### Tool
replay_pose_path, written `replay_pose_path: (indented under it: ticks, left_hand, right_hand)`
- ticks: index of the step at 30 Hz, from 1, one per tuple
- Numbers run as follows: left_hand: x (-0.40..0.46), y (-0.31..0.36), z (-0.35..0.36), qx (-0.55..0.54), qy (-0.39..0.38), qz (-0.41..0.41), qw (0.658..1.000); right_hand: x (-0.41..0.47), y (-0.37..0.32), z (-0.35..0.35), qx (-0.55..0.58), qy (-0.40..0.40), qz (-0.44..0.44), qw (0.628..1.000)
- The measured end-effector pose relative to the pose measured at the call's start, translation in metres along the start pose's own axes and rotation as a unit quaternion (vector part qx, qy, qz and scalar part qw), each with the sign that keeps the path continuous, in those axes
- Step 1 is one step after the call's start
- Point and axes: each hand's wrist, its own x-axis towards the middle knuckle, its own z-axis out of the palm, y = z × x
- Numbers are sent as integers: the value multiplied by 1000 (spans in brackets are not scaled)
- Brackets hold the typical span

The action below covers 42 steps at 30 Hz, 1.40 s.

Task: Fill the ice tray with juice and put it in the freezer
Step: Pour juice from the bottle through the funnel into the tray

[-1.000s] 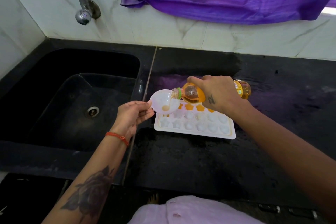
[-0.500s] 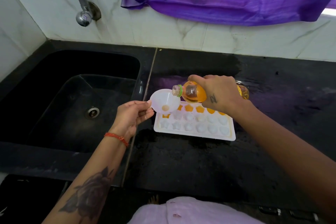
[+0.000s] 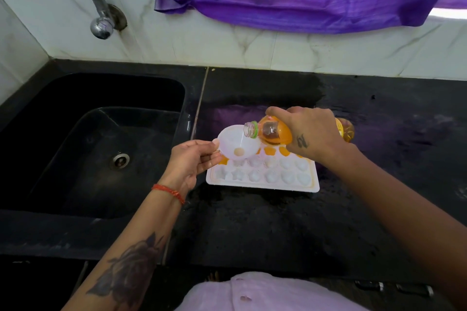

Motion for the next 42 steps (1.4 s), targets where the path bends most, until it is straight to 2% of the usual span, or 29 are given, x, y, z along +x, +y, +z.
replay_pose_path:
  ticks: [11,28,35,42]
  left_hand:
    - [2,-1,6,7,-1,-1,1000]
    - [1,2,7,21,9,-2,1000]
    - [0,5,14,15,-17,11,1000]
    - [0,-2,28,23,-37,-8,999]
  right_hand:
    - [-2,5,7,-50,-8,2,999]
    - [0,6,5,-10,-13,9,1000]
    - [-6,13,-3,41,-15,42,998]
    - [-16,23,2,16,-1,32,999]
